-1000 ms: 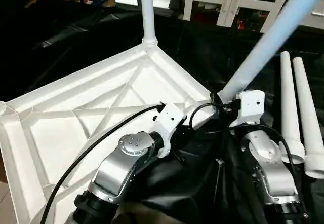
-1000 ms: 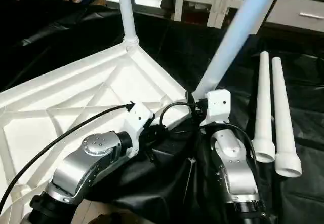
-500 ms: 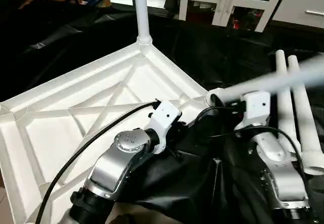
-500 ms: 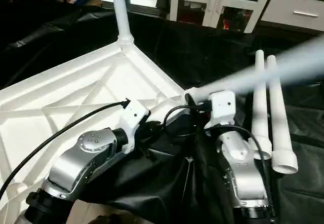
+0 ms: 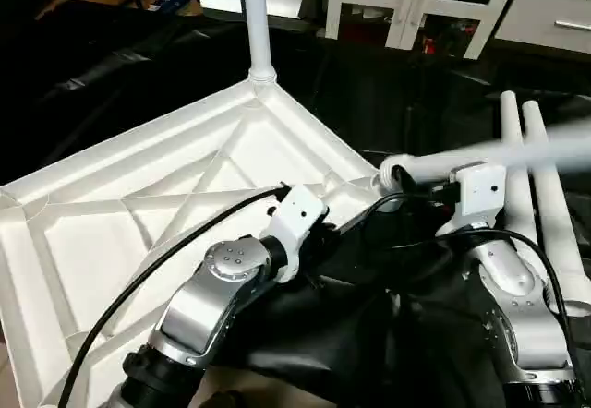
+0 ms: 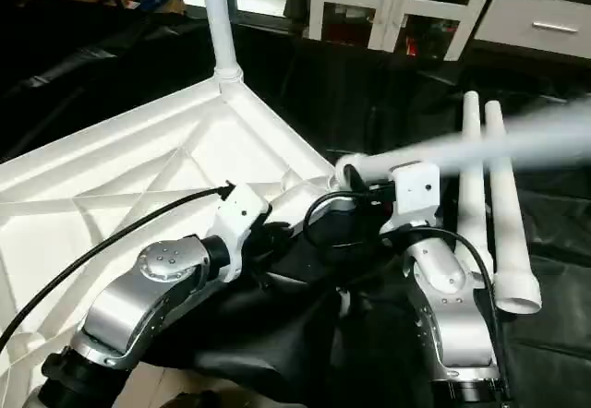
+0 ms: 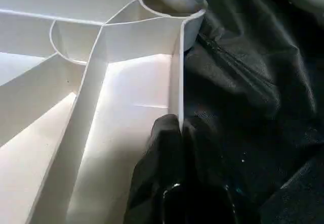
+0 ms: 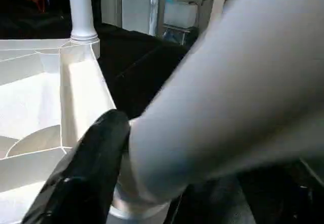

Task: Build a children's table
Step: Insert table leg to table base

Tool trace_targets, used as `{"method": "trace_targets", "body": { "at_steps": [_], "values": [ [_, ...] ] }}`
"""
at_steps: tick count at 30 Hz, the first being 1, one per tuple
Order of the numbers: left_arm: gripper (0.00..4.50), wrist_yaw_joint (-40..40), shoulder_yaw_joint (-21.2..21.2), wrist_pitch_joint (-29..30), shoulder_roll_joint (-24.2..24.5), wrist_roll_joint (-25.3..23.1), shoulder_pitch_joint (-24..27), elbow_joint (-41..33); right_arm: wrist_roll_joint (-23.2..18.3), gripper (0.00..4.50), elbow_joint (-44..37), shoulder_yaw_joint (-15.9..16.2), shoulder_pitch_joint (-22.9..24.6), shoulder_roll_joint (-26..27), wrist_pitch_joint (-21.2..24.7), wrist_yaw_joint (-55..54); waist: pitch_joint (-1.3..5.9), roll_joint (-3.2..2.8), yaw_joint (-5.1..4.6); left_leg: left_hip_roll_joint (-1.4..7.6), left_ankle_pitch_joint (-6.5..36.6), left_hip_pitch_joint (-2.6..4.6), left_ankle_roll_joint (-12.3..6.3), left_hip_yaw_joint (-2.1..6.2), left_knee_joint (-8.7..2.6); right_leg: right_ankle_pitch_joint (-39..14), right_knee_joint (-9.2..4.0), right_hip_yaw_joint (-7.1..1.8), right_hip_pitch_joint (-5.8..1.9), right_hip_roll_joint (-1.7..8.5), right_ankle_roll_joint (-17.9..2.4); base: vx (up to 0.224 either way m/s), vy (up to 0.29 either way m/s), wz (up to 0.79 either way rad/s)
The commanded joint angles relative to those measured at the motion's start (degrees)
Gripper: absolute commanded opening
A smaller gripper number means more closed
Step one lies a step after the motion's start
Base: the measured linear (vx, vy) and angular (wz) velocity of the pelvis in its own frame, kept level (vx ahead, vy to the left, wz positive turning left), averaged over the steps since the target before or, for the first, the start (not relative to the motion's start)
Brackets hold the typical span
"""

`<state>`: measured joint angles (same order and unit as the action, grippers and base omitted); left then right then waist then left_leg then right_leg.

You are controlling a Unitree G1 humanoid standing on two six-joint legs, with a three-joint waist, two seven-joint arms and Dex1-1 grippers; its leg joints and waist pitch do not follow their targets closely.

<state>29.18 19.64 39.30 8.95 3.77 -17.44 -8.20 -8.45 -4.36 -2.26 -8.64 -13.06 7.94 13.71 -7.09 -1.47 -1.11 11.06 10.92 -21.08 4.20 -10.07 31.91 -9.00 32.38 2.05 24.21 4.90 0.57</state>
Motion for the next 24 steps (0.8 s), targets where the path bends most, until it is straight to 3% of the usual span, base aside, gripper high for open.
{"method": "trace_targets", "body": {
  "at_steps": [1,7,12,16,19,24],
  "values": [
    [0.00,0.6,1.7,0.9,2.0,-0.5,2.9,2.4,-0.9,2.88,-1.4,-1.1,0.0,-0.8,-0.4,1.2,3.84,1.22,0.56,0.93,2.6,-0.18,-8.39,-0.32,-2.40,-3.9,-2.18,-1.54,-3.49,1.64,-14.8,0.000,0.000,0.00],
    [0.00,1.8,2.6,-1.0,2.8,-0.6,3.3,2.0,-4.2,2.42,-0.8,-2.7,-0.9,-2.3,0.0,4.3,3.53,1.22,0.69,1.05,5.8,-0.13,-8.06,-0.31,-2.43,-8.7,-2.51,-1.56,-3.23,1.72,-14.0,0.000,0.000,0.00],
    [0.00,3.6,3.0,-2.4,3.4,0.1,3.4,1.5,-13.1,2.12,-0.1,-6.2,-3.6,-4.2,3.8,11.7,3.39,1.41,0.80,1.02,8.4,-0.10,-7.04,-0.21,-2.53,-12.9,-2.76,-1.59,-3.05,1.75,-12.5,0.000,0.000,0.00],
    [0.00,6.0,3.8,-4.8,5.1,0.3,3.3,1.6,-19.9,1.93,1.0,-7.8,-5.8,-7.6,10.3,18.7,3.51,1.58,0.82,0.96,7.2,-0.09,-7.60,-0.18,-2.38,-11.9,-2.64,-1.53,-3.12,1.69,-12.7,0.000,0.000,0.00],
    [0.00,10.8,5.2,-10.3,9.0,-0.5,2.5,2.8,-24.2,1.89,5.3,-7.7,-6.3,-16.5,13.9,34.2,3.64,2.01,1.38,1.02,5.5,-0.18,-9.51,-0.18,-2.11,-10.5,-2.37,-1.45,-3.39,1.87,-13.7,0.000,0.000,0.00],
    [0.00,12.7,5.0,-11.8,10.3,-0.4,2.3,3.0,-24.7,1.87,6.6,-6.9,-4.9,-19.8,15.8,39.8,3.70,2.06,1.78,1.18,3.8,-0.16,-10.50,-0.29,-1.91,-10.0,-2.21,-1.39,-3.22,2.02,-14.8,0.000,0.000,0.00]
  ]
}}
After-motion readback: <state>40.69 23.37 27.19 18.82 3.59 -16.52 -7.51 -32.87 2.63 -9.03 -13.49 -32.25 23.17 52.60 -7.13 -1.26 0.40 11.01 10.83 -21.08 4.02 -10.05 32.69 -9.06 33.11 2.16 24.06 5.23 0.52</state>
